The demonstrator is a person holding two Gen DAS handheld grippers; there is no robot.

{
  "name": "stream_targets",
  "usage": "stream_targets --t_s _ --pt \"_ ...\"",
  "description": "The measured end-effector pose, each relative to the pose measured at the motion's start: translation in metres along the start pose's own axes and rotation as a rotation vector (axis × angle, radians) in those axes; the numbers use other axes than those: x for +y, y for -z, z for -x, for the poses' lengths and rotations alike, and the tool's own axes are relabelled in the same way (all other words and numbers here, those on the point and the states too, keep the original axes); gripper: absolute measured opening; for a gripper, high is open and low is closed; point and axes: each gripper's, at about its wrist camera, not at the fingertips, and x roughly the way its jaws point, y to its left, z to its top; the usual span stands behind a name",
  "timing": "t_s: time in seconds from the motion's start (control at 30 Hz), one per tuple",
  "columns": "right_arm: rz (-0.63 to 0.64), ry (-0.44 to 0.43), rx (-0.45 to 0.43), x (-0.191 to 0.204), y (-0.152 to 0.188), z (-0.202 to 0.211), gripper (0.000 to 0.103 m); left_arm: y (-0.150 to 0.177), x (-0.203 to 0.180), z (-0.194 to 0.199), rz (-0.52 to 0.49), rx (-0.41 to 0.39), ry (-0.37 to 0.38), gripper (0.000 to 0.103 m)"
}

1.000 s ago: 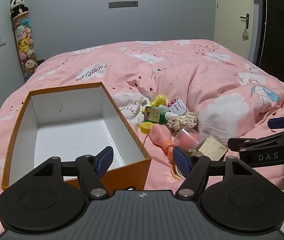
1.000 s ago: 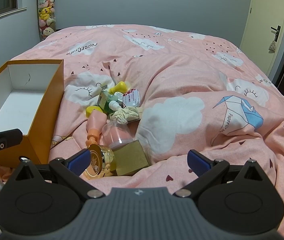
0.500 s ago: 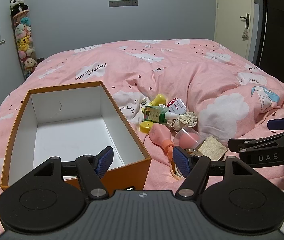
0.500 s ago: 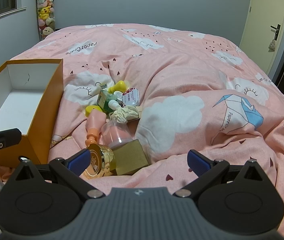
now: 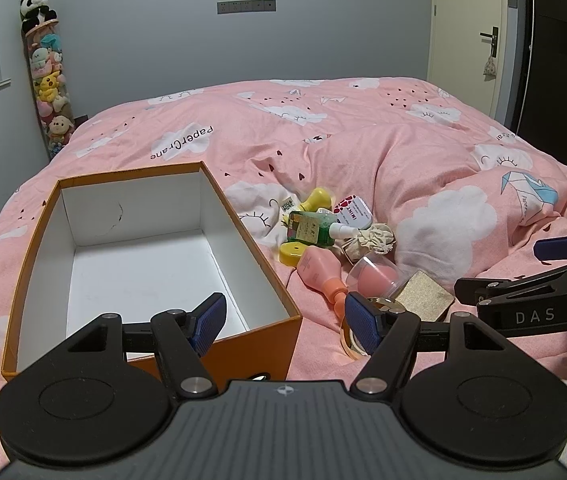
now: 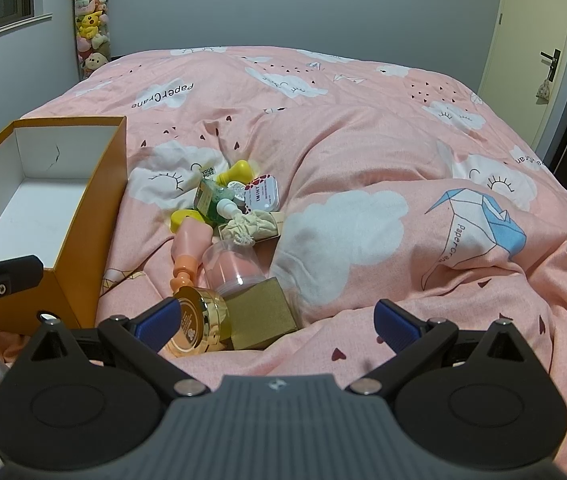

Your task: Organize rigid objects

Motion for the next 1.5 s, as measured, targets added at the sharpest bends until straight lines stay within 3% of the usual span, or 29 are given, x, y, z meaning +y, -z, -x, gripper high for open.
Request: stream_targets --t_s 0.77,1.17,1.23,1.3,1.4,1.5 --pt "0.003 -0.009 0.003 0.001 0.0 -0.001 0.101 0.0 -0.001 -0.001 0.003 0.017 0.011 0.08" --pt "0.024 -0.057 0.054 -0.003 -0.016 -0.013 0.1 -0.021 -0.006 -0.013 -0.07 0.032 0.087 0.067" --pt "0.027 -0.07 0.064 -0.005 -0.019 -0.017 0.096 -0.027 -0.006 -0.018 -0.08 0.047 0.114 0.065" --pt "0.037 -0.087 0.077 -0.006 -0.022 -0.022 0.081 -0.033 -0.006 -0.024 -0.087 0.064 0.147 0.065" --pt "0.045 -0.114 0.102 -0.009 -0.026 -0.03 0.072 -0.04 -0.005 -0.033 -0.121 0.09 0.202 0.063" --pt "0.043 -0.144 0.126 -0.015 -0.03 -0.038 0.054 -0.045 -0.006 -0.045 -0.162 0.135 0.267 0.056"
